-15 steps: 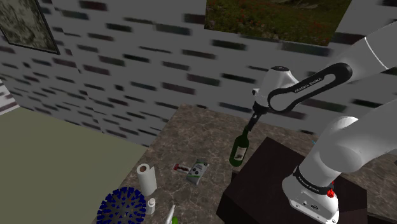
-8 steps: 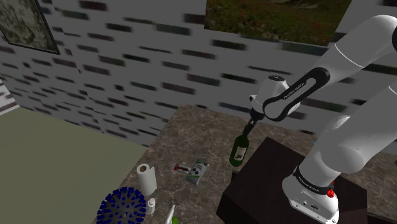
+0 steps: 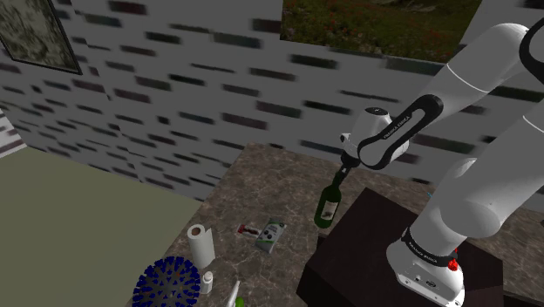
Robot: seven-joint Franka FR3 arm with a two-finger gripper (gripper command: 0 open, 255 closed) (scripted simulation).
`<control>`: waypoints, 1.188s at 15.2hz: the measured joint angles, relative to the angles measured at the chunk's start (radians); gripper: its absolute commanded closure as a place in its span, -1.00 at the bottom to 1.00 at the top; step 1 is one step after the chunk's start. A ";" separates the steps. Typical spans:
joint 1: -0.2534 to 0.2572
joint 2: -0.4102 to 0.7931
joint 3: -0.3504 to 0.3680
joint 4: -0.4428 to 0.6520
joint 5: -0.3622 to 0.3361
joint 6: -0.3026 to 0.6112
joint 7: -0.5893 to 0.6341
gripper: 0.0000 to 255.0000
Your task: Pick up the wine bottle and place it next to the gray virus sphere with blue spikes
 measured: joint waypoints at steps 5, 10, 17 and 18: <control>0.000 0.000 0.000 0.000 0.000 0.001 0.000 1.00; 0.000 0.000 0.000 0.001 0.000 0.001 0.000 1.00; -0.031 -0.109 0.025 0.006 -0.035 -0.114 0.023 1.00; -0.038 -0.134 0.028 0.006 -0.040 -0.139 0.024 1.00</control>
